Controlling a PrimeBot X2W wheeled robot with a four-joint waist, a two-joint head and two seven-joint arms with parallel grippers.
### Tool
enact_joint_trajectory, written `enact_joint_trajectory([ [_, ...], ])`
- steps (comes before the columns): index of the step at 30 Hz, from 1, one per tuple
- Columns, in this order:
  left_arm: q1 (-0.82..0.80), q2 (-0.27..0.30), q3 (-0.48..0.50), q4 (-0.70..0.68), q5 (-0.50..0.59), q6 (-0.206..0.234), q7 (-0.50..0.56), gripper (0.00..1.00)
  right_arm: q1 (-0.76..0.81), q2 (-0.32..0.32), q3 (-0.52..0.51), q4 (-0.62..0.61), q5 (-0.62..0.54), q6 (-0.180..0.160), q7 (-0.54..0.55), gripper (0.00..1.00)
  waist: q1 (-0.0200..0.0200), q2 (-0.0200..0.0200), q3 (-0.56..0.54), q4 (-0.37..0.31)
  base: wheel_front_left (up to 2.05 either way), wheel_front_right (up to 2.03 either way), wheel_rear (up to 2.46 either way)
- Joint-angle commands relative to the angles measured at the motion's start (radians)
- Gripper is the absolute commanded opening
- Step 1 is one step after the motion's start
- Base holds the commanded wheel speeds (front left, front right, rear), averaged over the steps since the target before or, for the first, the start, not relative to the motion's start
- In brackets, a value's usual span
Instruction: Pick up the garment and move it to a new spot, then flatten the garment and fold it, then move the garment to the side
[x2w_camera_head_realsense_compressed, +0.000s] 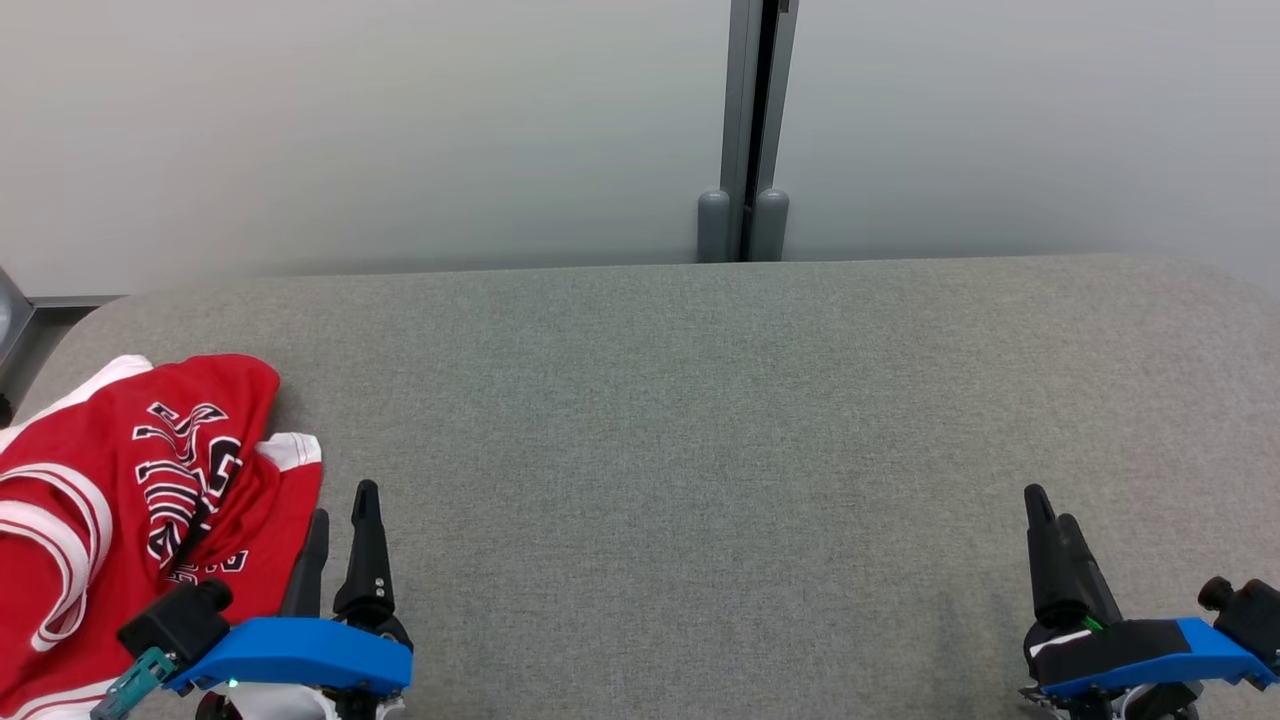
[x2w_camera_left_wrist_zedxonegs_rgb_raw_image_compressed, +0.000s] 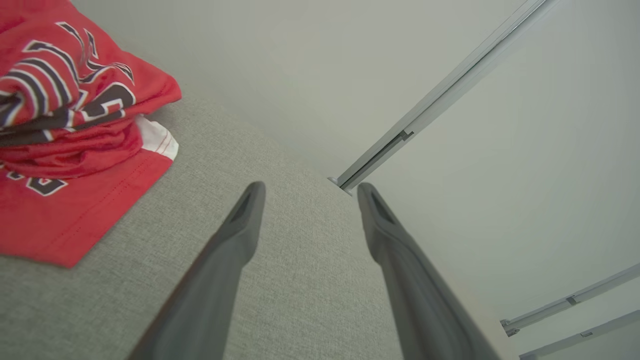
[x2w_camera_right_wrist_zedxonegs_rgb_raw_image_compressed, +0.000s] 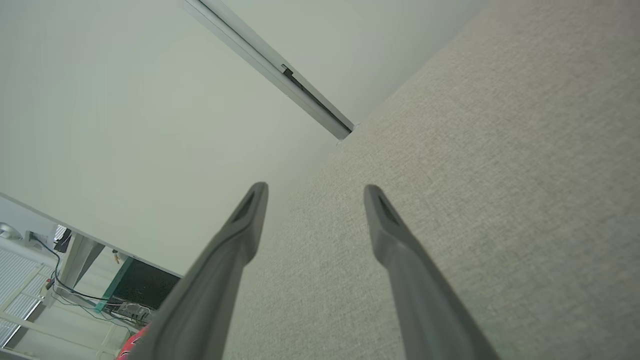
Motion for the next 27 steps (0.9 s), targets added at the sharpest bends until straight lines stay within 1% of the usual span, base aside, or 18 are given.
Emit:
enact_joint_trajectory([
  [1, -0.007, 0.010, -0.006, -0.013, 0.035, 0.004, -0.011, 1.00, -0.004, -0.007, 0.003, -0.007, -0.034, 0.002, -0.012, 1.00, 0.0000, 0.0000, -0.001, 0.000, 0.00, 0.00, 0.00],
  [7, -0.002, 0.016, -0.021, -0.006, 0.111, 0.008, -0.028, 1.00, 0.001, -0.007, 0.009, -0.006, -0.106, 0.002, -0.029, 1.00, 0.0000, 0.0000, -0.004, 0.001, 0.00, 0.00, 0.00],
  [13, 0.001, 0.018, -0.028, -0.001, 0.163, 0.012, -0.043, 1.00, 0.003, -0.008, 0.013, -0.002, -0.158, 0.002, -0.045, 1.00, 0.0000, 0.0000, -0.005, 0.001, 0.00, 0.00, 0.00],
  [27, 0.002, 0.025, -0.052, 0.018, 0.300, 0.020, -0.079, 1.00, -0.003, -0.008, 0.012, 0.013, -0.333, 0.002, -0.070, 1.00, 0.0000, 0.0000, -0.006, -0.002, 0.00, 0.00, 0.00],
])
